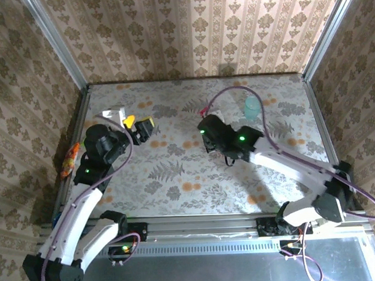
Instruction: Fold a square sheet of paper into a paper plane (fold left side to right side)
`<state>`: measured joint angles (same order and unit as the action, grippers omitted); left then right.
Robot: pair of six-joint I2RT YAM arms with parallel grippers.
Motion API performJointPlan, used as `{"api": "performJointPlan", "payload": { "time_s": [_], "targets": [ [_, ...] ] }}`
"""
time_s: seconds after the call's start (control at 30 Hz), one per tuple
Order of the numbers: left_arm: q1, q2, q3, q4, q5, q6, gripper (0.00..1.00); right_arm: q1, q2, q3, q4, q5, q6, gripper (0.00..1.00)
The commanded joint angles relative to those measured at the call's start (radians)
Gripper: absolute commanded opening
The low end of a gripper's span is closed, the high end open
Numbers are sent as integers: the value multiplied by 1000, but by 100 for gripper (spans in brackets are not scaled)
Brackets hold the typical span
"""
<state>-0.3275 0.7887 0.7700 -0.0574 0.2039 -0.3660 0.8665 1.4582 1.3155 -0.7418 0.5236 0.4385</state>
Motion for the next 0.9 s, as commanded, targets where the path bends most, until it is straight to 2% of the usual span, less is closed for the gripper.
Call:
{"api": "performJointPlan", "payload": {
  "time_s": [0.0,0.1,0.37,0.5,0.6,0.73,0.87],
  "targets": [
    [34,-76,-25,-137,-234,26,79,36,142,95,-317,336,31,1],
    [67,-135,-45,-177,-293,15,79,51,262,156,-407,390,61,3],
    [106,-160,-42,-218,-291,1,79,86,562,268,-497,357,59,7],
    [111,-133,-30,-219,-268,-3,79,100,675,330,-503,213,14,8],
    [117,-109,-20,-229,-244,-7,79,100,702,357,-482,99,-20,11],
    [126,-78,-19,-227,-189,-20,79,81,658,351,-427,-47,-36,29],
    [137,-39,-17,-221,-115,-34,78,29,541,267,-312,-215,-28,43]
  ]
}}
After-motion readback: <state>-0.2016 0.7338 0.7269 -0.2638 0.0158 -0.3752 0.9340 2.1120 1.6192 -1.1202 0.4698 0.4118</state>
